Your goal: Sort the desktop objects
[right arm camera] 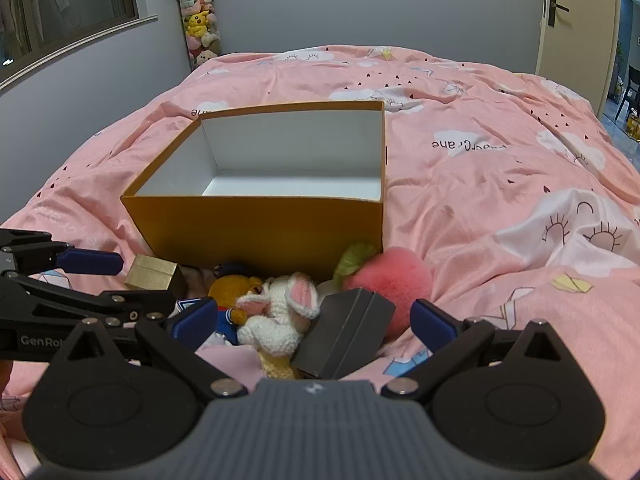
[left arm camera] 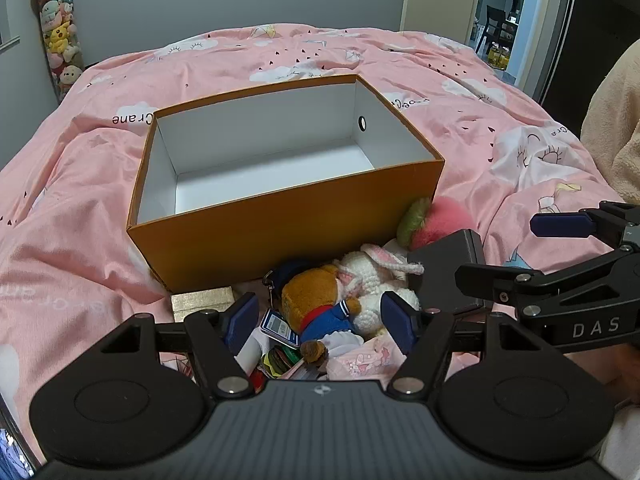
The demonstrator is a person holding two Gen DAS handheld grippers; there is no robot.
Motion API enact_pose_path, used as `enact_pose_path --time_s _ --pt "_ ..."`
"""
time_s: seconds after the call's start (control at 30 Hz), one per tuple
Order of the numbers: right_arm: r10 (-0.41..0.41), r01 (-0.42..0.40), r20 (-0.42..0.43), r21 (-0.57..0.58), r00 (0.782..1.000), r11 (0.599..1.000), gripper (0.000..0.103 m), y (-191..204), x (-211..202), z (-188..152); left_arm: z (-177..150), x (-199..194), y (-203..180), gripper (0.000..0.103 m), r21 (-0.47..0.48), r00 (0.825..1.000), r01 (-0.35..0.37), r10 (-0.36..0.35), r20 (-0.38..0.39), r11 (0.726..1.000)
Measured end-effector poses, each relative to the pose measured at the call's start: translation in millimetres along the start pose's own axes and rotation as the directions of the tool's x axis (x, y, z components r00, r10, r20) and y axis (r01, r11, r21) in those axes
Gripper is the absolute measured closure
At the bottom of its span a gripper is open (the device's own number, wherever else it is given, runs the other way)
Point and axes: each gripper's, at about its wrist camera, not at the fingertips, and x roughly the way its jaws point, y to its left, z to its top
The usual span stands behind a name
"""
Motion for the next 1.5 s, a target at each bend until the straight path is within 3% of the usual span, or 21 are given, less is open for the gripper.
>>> enact_pose_path --time_s 1.03,1.5 --pt "0.006 -0.006 -0.007 -0.008 1.000 1.000 0.001 0 3 -1 -4 5 5 0.024 -0.009 1.000 0.011 -0.011 -0.025 1.000" --pt "0.016 -0.018 -0.040 -0.057 0.999 0.998 0.001 1 14 12 23 7 14 0.025 -0.021 0.999 0.025 -0.026 -0.032 0.999"
